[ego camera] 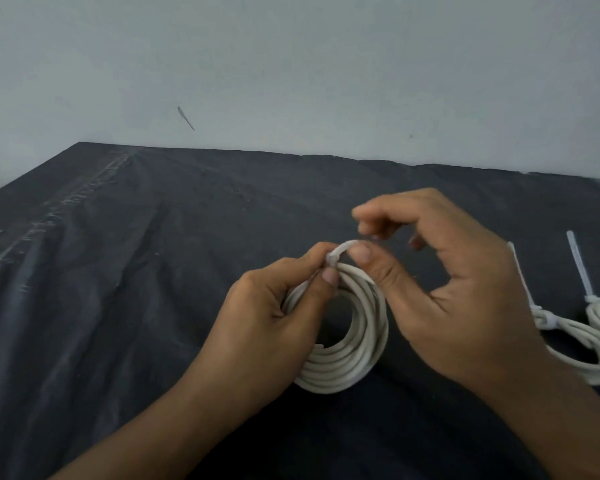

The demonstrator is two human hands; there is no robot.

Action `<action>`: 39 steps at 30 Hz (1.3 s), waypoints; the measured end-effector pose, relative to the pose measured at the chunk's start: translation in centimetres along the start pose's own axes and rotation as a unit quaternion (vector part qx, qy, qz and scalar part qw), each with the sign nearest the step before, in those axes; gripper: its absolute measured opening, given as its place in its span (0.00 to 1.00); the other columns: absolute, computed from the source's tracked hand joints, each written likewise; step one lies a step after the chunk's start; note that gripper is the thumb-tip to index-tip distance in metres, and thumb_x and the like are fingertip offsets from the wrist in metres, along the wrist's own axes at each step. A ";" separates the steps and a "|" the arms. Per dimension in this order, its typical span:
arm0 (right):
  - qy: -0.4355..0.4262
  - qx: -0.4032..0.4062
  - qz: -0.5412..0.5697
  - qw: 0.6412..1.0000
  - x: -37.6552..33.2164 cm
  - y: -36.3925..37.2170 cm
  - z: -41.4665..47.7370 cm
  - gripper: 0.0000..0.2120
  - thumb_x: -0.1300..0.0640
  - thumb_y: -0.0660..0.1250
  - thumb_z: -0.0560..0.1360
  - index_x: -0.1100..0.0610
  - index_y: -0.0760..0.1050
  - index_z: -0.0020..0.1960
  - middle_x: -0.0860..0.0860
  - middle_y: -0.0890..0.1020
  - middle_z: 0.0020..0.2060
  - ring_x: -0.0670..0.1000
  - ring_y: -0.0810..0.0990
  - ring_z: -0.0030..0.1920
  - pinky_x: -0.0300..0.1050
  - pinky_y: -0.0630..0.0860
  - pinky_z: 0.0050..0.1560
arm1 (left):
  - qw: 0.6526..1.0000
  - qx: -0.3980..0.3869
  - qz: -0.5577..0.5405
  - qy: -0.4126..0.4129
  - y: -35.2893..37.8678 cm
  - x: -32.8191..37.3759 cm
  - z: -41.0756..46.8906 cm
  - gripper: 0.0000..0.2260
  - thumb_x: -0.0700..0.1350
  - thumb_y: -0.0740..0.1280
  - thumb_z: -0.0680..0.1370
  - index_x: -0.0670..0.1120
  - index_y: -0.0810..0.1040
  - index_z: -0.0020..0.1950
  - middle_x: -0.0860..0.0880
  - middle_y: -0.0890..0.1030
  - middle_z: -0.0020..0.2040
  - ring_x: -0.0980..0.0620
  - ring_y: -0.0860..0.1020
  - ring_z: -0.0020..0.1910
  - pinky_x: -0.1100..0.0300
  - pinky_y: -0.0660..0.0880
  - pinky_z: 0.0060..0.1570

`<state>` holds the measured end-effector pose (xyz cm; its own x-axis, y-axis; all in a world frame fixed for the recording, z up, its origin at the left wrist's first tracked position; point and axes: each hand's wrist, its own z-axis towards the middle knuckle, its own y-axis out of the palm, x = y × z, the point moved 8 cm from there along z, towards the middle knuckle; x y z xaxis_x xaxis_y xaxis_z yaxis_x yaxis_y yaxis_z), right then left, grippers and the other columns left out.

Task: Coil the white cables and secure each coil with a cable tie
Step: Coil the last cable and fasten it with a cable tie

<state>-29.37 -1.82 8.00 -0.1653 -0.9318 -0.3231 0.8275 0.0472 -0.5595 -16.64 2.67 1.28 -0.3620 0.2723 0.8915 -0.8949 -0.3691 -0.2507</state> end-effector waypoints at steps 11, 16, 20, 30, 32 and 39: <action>-0.004 0.045 -0.016 0.999 -0.6 -0.5 -0.5 0.06 0.62 0.67 0.79 0.60 0.84 0.51 0.48 0.84 0.44 0.49 0.82 0.47 0.50 0.77 0.46 | 0.999 -0.011 0.009 0.051 0.8 1.3 0.0 0.11 0.50 0.63 0.79 0.50 0.85 0.50 0.59 0.74 0.30 0.63 0.72 0.29 0.71 0.68 0.33; 0.065 -0.009 0.071 0.995 -0.2 0.0 0.2 0.07 0.57 0.66 0.80 0.54 0.82 0.54 0.45 0.83 0.46 0.44 0.82 0.50 0.33 0.76 0.48 | 0.999 0.012 -0.026 0.044 0.2 0.9 -0.2 0.10 0.51 0.64 0.78 0.58 0.83 0.55 0.62 0.79 0.31 0.68 0.76 0.33 0.72 0.73 0.33; 0.162 -0.157 0.063 0.972 2.1 3.3 -1.8 0.18 0.43 0.60 0.80 0.46 0.70 0.69 0.42 0.77 0.60 0.39 0.75 0.62 0.35 0.74 0.59 | 0.980 0.024 -0.193 -0.048 -0.5 -1.4 0.5 0.14 0.53 0.66 0.74 0.52 0.84 0.57 0.52 0.87 0.50 0.55 0.83 0.53 0.61 0.78 0.55; 0.211 -0.103 0.006 0.972 5.9 -0.9 -2.0 0.08 0.54 0.57 0.83 0.51 0.72 0.60 0.45 0.79 0.35 0.44 0.77 0.35 0.36 0.71 0.35 | 0.995 0.001 -0.095 -0.022 -0.8 -1.8 0.1 0.21 0.56 0.66 0.71 0.60 0.75 0.64 0.57 0.84 0.55 0.57 0.81 0.57 0.63 0.78 0.53; 0.236 -0.092 -0.035 0.967 7.2 -3.2 -2.7 0.06 0.54 0.58 0.83 0.49 0.72 0.57 0.42 0.79 0.33 0.45 0.78 0.35 0.36 0.72 0.35 | 0.999 -0.006 -0.037 -0.002 -0.7 -1.6 -0.1 0.24 0.57 0.65 0.71 0.56 0.72 0.67 0.59 0.84 0.55 0.60 0.81 0.56 0.63 0.77 0.55; 0.333 -0.157 -0.105 0.924 9.7 -5.0 -8.2 0.08 0.52 0.60 0.83 0.47 0.77 0.57 0.42 0.78 0.34 0.39 0.79 0.33 0.28 0.70 0.34 | 0.991 -0.028 0.109 0.078 0.6 -0.1 -0.8 0.20 0.54 0.63 0.75 0.53 0.75 0.67 0.61 0.81 0.56 0.63 0.79 0.55 0.74 0.72 0.53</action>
<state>-39.53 -8.13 1.44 -0.6849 -0.5084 -0.5219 0.5600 0.0909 -0.8235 -17.33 3.10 0.77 -0.5804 0.3274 0.7456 -0.8024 -0.3862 -0.4550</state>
